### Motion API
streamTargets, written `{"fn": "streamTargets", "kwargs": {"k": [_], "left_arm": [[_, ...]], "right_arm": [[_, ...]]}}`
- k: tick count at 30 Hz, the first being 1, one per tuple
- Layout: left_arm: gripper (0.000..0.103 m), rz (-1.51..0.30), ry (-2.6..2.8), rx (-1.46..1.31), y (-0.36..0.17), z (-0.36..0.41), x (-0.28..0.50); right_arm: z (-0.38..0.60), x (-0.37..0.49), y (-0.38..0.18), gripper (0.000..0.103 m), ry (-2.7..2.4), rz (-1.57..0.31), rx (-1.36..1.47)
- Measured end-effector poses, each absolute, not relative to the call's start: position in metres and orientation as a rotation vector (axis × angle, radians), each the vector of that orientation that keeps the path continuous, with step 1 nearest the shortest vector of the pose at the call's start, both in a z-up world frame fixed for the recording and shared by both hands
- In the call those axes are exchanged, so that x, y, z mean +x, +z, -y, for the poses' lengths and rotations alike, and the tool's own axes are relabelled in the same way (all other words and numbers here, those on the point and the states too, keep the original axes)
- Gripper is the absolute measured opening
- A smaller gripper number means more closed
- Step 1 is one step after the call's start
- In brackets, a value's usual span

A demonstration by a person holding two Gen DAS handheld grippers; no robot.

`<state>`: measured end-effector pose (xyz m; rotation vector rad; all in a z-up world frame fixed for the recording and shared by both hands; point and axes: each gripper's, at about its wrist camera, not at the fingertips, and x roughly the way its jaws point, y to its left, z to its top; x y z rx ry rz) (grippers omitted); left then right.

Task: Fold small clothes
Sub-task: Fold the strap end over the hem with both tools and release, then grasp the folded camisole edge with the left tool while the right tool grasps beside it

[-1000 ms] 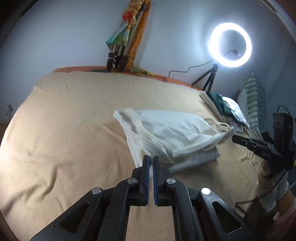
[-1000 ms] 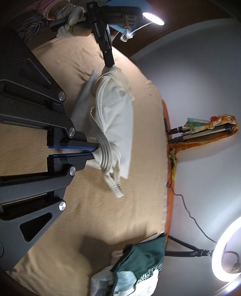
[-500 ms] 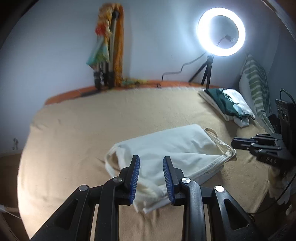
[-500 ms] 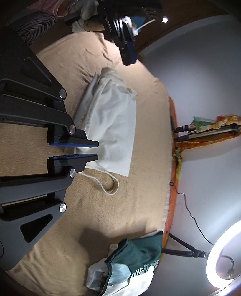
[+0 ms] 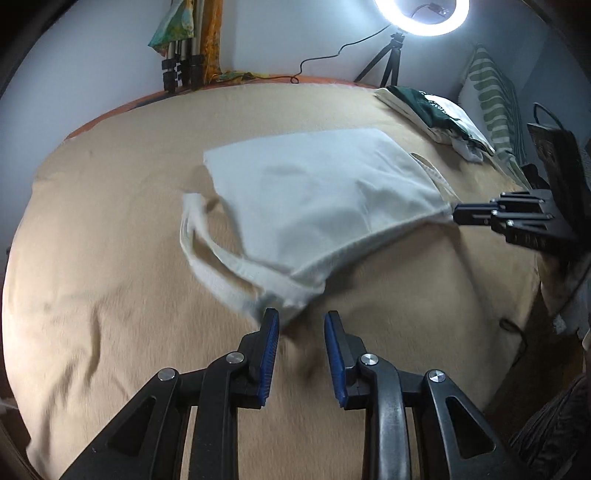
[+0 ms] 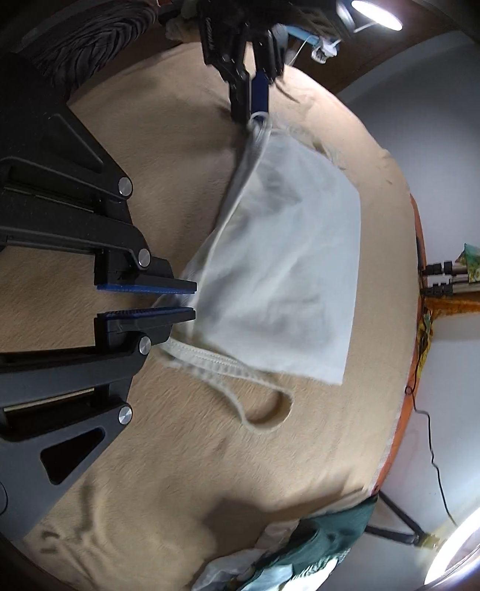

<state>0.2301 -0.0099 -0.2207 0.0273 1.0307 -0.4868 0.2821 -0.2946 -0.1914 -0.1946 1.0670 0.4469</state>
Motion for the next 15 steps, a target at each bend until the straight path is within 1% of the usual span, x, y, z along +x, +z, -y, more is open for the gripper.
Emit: {"fn": "streamTargets", "kwargs": {"k": [2,4,6,8,10,12,14,15], "left_arm": [[0.025,-1.019,-0.495,0.002,-0.215,0.003,0.218],[0.026,-0.987,-0.490,-0.041,-0.205,-0.006,0.209],[0.026,-0.939,-0.466,-0.058,-0.193,-0.011,0.210],[0.027,-0.883,-0.426,-0.076,-0.181,-0.014,0.217],[0.027,-0.863,-0.410,-0.099,-0.174,-0.013,0.230],[0.030,-0.856,-0.382,-0.129,-0.171,-0.012,0.247],[0.040,-0.865,-0.384,-0.205,-0.175,-0.015,0.263],[0.042,-0.866,-0.383,-0.248,-0.178,-0.016,0.268]], "right_arm": [[0.305,0.277,-0.188,0.009,0.455,-1.085,-0.149],[0.315,0.269,-0.181,0.017,0.463,-1.088,-0.109],[0.320,0.260,-0.172,0.034,0.470,-1.035,-0.091],[0.324,0.258,-0.163,0.035,0.478,-0.989,-0.042],[0.324,0.261,-0.159,0.035,0.479,-0.971,-0.001],[0.317,0.271,-0.157,0.035,0.456,-0.954,0.016],[0.316,0.281,-0.158,0.035,0.467,-0.945,0.075],[0.317,0.286,-0.159,0.035,0.477,-0.950,0.106]]}}
